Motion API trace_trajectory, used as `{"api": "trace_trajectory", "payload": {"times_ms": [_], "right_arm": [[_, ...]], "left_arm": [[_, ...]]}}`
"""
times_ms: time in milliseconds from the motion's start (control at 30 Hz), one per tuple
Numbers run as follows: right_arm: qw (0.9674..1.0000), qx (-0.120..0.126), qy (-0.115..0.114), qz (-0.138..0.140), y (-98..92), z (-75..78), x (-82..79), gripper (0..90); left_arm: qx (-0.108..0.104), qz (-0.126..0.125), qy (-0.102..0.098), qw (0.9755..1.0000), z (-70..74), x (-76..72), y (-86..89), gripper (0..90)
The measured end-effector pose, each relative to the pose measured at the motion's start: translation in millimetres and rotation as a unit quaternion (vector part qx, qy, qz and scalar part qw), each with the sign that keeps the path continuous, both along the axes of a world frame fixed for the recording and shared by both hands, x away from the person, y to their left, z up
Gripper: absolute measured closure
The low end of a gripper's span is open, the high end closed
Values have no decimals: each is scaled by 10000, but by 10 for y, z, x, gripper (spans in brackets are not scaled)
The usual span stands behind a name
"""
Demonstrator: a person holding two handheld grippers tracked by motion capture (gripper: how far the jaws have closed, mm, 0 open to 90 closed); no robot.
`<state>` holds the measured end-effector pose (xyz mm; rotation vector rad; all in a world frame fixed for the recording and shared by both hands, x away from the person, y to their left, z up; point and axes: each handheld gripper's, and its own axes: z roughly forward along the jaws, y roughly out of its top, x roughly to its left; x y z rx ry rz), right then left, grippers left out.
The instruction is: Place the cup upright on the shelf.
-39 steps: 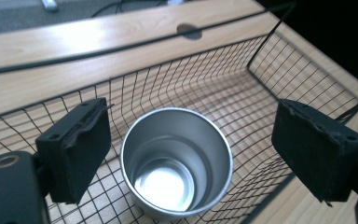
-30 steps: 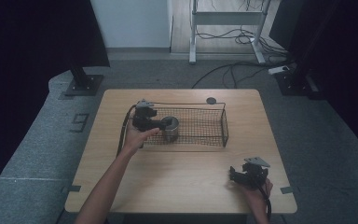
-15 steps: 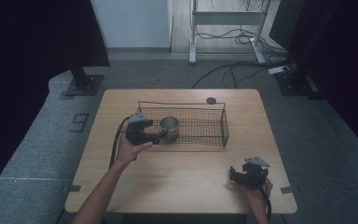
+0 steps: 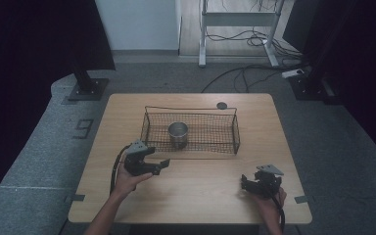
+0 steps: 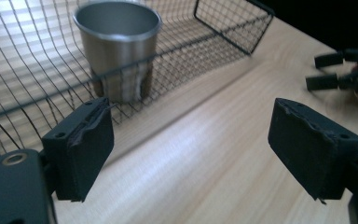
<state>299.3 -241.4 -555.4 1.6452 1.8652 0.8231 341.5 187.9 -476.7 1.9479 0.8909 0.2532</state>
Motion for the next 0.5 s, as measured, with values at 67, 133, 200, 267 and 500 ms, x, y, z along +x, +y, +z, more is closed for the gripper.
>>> {"api": "trace_trajectory", "payload": {"times_ms": [67,133,200,267,500], "right_arm": [[10000,0,-1,0,0,0,0,87],[10000,0,0,0,0,0,0,88],[10000,0,0,1,0,0,0,87],[10000,-1,-1,1,0,0,0,87],[10000,-3,-1,0,1,0,0,87]], "left_arm": [[46,-51,18,10000,-36,-55,-4,146],[70,-48,17,10000,-71,-115,14,146],[46,-32,31,10000,-109,-166,55,146],[24,-27,104,9999,-157,-206,89,146],[112,-50,193,9997,-249,-253,84,149]]}}
